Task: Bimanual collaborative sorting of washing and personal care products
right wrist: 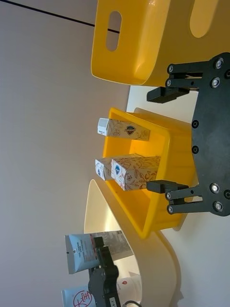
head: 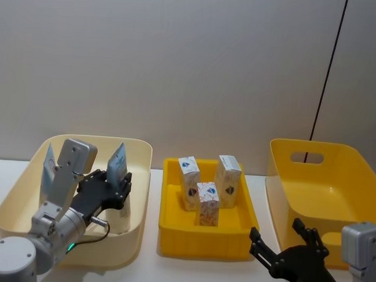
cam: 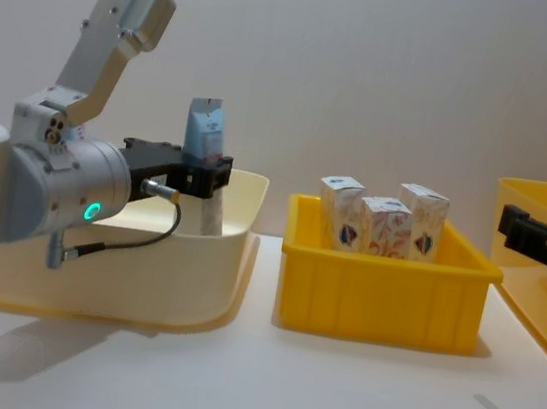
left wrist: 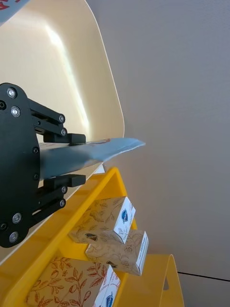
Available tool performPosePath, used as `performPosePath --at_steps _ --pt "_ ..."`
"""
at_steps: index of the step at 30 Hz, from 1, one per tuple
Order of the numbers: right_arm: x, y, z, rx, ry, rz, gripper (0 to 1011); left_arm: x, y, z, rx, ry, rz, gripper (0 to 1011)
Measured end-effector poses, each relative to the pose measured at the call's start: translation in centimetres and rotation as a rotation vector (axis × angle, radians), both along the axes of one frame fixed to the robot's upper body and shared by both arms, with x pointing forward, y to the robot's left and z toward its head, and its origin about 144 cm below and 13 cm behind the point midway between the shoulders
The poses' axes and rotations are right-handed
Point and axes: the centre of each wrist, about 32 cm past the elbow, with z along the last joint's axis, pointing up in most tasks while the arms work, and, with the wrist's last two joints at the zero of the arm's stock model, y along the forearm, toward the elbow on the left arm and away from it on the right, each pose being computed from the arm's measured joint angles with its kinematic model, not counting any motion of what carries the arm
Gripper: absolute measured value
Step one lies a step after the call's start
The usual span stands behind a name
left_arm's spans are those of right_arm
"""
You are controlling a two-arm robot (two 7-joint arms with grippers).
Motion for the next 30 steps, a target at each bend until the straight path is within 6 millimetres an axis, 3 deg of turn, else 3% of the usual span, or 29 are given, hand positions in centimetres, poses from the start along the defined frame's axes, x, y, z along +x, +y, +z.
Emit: performPosePath --at_steps 3,7,18,30 --pt "0.0 0.0 0.0 0.000 0.000 0.000 1001 0.0 0.0 0.0 0.000 0.000 0.000 329" --pt "0.0 0.0 0.0 0.000 0.000 0.000 1001 0.0 0.1 0.0 0.000 -0.001 -0.004 257" --pt "0.0 0.0 0.0 0.000 0.000 0.000 1001 -0.2 0.8 0.5 -0.019 -0.047 -0.027 236" --pt "0.0 0.0 0.0 0.000 0.000 0.000 1001 -0.8 2.5 2.8 -0.081 -0.160 -0.136 236"
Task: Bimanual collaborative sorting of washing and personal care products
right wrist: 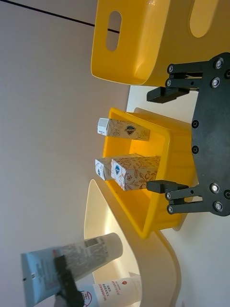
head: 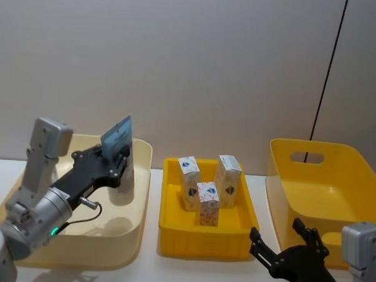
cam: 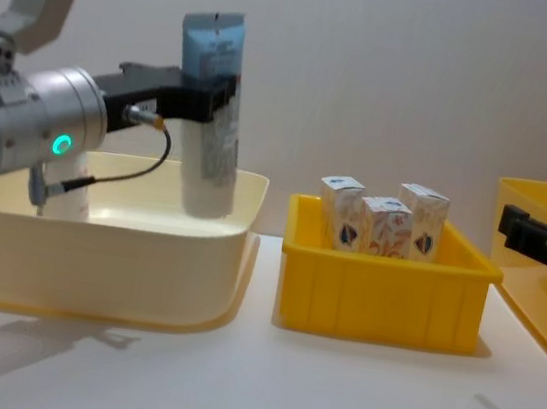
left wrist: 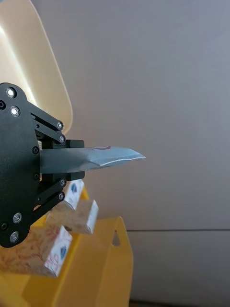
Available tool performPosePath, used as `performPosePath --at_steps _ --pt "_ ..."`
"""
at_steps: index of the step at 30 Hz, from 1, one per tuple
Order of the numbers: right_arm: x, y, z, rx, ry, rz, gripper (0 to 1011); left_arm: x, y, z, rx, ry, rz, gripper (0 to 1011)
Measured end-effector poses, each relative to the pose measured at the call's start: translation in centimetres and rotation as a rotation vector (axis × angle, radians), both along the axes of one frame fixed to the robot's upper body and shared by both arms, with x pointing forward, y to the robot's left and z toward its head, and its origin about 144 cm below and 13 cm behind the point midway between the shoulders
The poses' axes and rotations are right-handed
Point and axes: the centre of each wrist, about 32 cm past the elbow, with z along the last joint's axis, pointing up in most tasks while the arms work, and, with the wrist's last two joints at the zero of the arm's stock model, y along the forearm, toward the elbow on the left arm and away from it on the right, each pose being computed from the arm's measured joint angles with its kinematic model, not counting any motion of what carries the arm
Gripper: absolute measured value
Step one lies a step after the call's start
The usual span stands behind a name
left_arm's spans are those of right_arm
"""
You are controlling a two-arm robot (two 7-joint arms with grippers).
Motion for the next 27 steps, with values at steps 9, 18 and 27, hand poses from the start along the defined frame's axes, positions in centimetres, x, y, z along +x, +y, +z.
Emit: performPosePath --at_steps 9,18,27 --pt "0.0 0.0 0.0 0.000 0.000 0.000 1001 -0.6 0.3 1.7 -0.060 -0.048 -0.119 236" --pt "0.0 0.0 0.0 0.000 0.000 0.000 1001 -1.3 -0.5 2.7 -0.110 -0.048 -0.252 235" --pt "0.0 0.0 0.0 0.000 0.000 0.000 1001 -1.9 -2.8 2.3 -0.137 -0.006 -0.374 236"
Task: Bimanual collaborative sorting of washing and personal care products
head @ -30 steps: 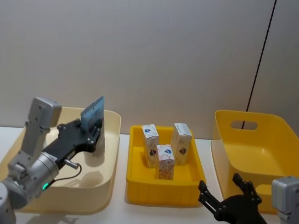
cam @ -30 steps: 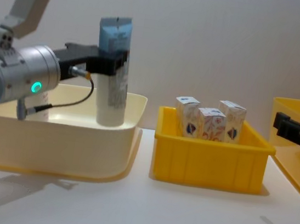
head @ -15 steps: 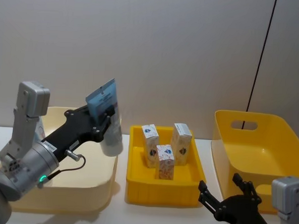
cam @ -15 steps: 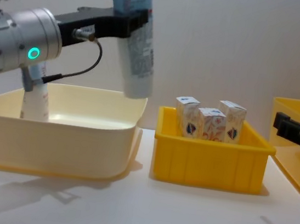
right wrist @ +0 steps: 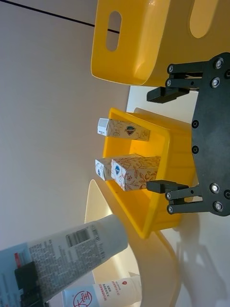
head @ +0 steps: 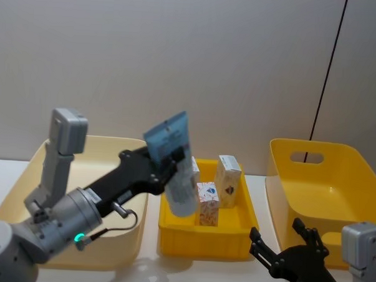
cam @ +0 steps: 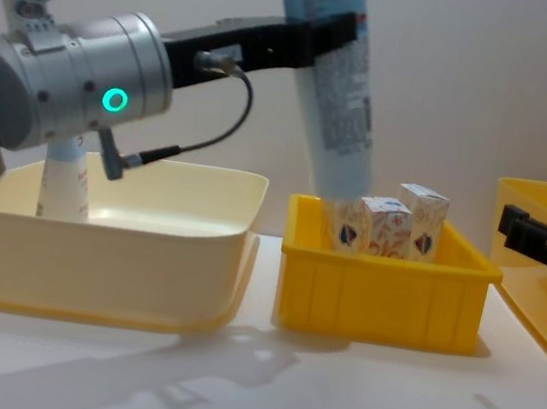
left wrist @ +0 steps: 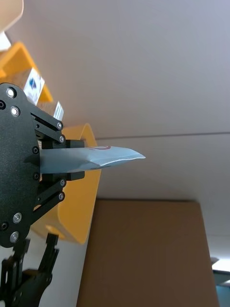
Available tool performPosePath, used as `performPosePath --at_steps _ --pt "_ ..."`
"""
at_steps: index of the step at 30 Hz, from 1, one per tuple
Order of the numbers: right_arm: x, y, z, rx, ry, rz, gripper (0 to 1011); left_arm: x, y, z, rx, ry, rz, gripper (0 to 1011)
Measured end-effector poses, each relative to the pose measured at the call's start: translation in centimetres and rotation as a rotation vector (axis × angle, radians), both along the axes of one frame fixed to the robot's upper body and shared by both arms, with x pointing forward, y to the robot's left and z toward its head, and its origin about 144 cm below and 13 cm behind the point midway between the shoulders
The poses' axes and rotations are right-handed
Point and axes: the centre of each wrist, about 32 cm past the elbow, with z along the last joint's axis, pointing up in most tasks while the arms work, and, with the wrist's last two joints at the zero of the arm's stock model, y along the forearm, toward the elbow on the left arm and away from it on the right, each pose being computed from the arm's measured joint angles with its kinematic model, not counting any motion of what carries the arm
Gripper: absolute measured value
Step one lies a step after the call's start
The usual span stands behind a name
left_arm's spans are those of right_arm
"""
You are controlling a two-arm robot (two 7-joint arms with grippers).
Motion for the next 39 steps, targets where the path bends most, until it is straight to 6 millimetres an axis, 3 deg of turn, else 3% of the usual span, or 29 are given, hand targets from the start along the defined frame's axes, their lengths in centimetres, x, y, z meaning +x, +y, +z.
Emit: performPosePath --at_steps 20,39 --pt "0.0 0.0 0.0 0.000 0.000 0.000 1001 -0.6 -3.2 -1.2 0.048 0.009 -0.073 236" --pt "0.2 -0.4 0.3 -0.009 -0.003 0.069 1001 -0.8 -4.0 -1.4 0.064 0.000 -0.085 236"
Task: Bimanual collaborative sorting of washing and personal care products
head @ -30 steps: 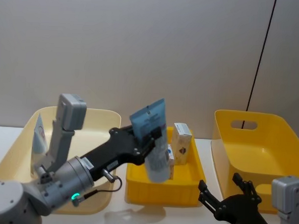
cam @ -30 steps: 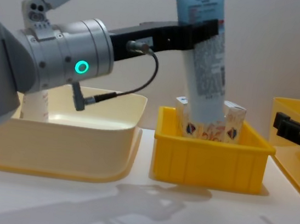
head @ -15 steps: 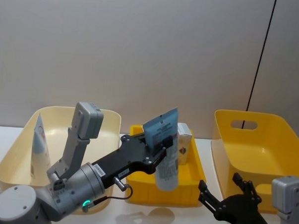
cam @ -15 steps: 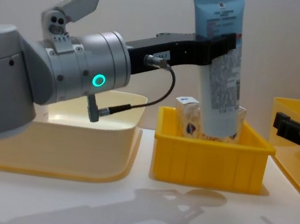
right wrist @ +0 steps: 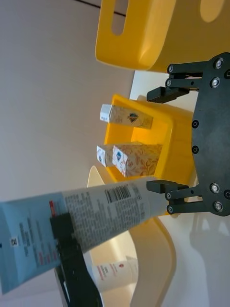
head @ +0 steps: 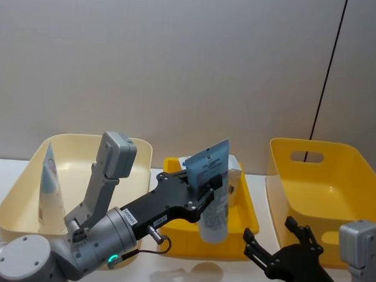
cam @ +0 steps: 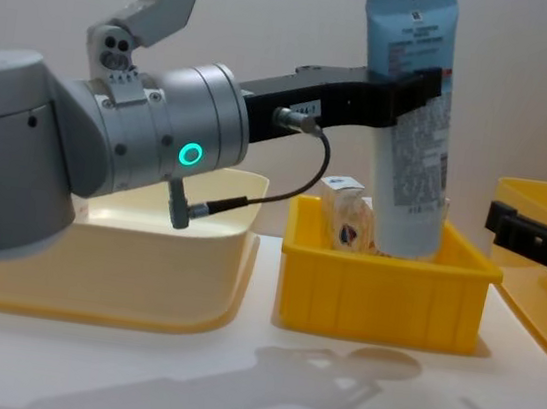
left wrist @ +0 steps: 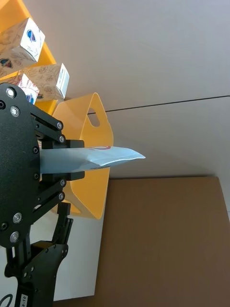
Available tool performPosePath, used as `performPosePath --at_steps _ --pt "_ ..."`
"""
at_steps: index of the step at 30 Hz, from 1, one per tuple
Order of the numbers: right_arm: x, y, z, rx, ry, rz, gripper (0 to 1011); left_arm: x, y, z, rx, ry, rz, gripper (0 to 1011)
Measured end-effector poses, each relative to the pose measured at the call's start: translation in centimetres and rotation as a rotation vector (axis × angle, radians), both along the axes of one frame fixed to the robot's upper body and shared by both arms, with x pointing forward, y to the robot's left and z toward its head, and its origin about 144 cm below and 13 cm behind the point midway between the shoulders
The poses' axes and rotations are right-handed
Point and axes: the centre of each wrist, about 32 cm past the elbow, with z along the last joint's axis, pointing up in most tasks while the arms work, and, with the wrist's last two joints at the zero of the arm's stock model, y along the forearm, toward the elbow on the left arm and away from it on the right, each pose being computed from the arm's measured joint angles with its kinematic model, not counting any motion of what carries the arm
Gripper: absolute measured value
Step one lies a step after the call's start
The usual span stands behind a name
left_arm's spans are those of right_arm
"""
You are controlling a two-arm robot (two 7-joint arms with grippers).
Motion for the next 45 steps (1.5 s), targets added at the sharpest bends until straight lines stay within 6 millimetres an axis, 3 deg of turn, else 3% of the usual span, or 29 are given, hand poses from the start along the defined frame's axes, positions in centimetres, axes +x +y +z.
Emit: performPosePath --at_steps 22,45 --pt "2.0 -0.4 1.4 -0.032 -0.014 0.250 1001 0.0 -0.2 0.0 0.004 -0.003 -0.003 236" --pt "4.3 2.2 1.8 -0.078 -0.036 0.181 1001 0.0 -0.2 -0.1 0.004 -0.002 -0.004 235"
